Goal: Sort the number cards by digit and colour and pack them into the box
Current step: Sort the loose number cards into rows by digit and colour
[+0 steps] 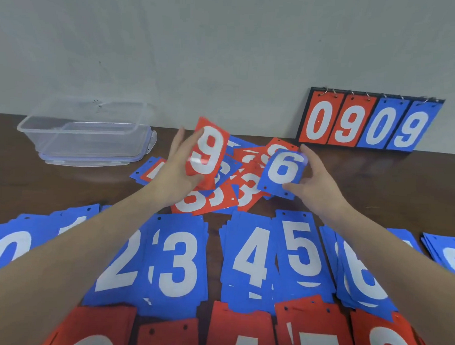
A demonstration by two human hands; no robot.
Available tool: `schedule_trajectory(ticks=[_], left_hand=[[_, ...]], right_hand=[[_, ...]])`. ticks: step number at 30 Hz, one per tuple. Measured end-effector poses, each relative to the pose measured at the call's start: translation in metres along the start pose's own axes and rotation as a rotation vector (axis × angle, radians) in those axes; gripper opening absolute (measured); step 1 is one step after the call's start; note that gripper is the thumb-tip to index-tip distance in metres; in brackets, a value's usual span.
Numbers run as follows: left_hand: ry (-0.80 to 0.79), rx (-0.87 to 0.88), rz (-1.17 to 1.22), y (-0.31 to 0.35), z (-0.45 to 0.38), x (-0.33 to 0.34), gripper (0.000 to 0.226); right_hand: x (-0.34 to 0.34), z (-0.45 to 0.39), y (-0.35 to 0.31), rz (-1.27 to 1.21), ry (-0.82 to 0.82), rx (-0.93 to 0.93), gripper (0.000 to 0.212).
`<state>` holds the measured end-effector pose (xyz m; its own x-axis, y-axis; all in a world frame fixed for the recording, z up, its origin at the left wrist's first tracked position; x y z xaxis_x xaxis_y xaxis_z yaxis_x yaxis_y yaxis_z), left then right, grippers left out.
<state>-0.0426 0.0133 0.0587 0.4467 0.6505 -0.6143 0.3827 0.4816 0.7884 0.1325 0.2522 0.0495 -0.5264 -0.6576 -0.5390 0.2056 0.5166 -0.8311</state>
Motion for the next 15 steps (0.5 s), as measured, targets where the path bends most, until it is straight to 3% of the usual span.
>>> schedule_trajectory(ticks=[3, 6, 8, 12, 15], left_hand=[[-0.069, -0.005, 0.058, 0.018, 0.018, 0.012, 0.09], [-0.146, -0.104, 0.195, 0.02, 0.03, 0.022, 0.073], [-0.181, -0.124, 0.279, 0.025, 0.04, 0.028, 0.065], [-0.21, -0.143, 0.4, 0.037, 0.056, 0.042, 0.057], [-0.172, -0.213, 0.546, 0.045, 0.066, 0.045, 0.036]], right_hand=[[-0.01, 0.021, -0.005, -0.001, -0.017, 0.018, 0.093], [-0.018, 0.042, -0.003, -0.191, -0.027, 0.058, 0.087], [-0.024, 0.054, 0.002, -0.248, -0.04, 0.115, 0.071], [-0.038, 0.072, 0.006, -0.382, -0.064, 0.142, 0.016], [-0.056, 0.088, 0.01, -0.519, -0.043, 0.153, 0.009]])
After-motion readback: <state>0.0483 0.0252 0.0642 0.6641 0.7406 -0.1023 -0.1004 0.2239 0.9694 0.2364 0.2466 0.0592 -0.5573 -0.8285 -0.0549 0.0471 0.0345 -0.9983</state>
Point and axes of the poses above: each hand's wrist, its own z-axis away from the middle knuckle, its own x-axis out of the palm, y = z × x, the point moved 7 cm from there along -z, towards the middle knuckle, and after that the axes turned 11 degrees about -x, right-handed, at the moved point
